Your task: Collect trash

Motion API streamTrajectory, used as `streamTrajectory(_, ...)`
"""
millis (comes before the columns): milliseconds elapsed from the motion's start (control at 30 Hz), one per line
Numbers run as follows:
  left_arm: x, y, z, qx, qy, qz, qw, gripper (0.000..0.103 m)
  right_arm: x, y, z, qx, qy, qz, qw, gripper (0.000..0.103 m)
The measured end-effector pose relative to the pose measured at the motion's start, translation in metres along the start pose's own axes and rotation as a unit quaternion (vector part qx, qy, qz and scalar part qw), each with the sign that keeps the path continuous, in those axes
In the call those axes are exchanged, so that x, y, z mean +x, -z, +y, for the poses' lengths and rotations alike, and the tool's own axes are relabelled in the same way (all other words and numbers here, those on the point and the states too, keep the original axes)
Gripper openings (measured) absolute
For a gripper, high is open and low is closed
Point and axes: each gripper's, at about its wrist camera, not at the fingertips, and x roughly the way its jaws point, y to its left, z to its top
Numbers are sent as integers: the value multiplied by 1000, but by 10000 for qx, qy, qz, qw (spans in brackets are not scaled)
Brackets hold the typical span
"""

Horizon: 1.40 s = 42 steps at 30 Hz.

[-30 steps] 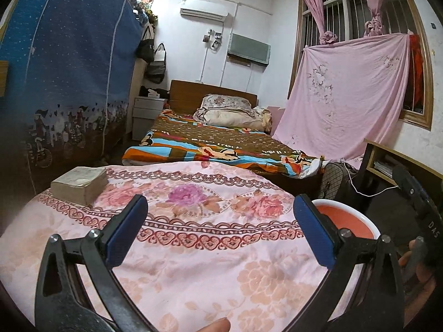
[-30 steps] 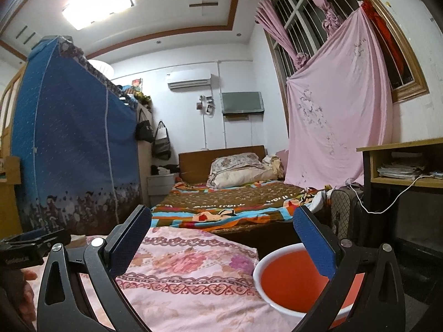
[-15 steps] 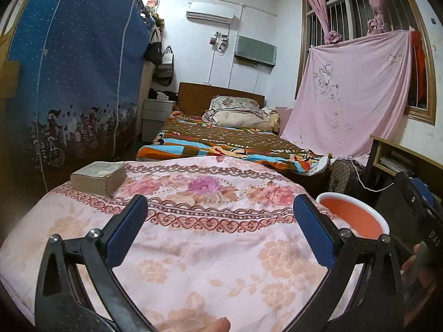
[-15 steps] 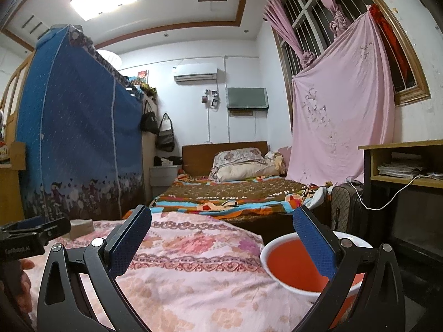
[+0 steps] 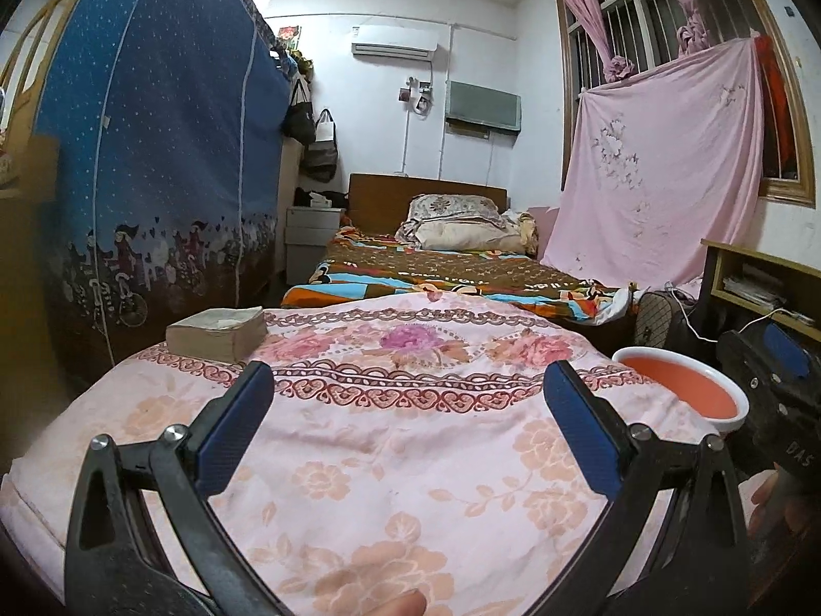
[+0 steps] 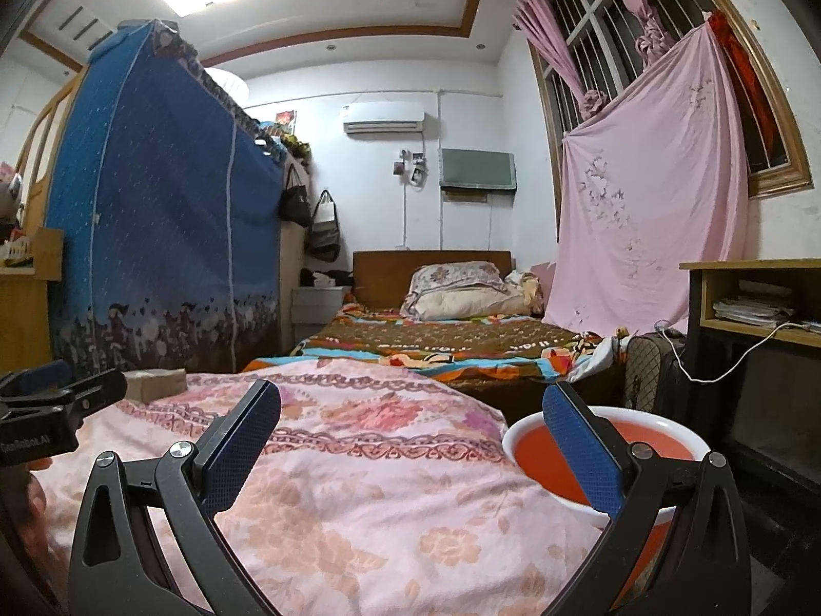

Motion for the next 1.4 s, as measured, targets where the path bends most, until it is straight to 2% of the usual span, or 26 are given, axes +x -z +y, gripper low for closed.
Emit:
streamTrajectory(533, 2, 9, 0, -15, -84, 45, 10000, 91, 4, 11, -4, 61, 6, 101, 9999, 103)
streamTrajectory(1400, -2, 8, -3, 55, -114, -16, 9999, 92, 5, 11, -5, 75, 17, 122, 9999, 103)
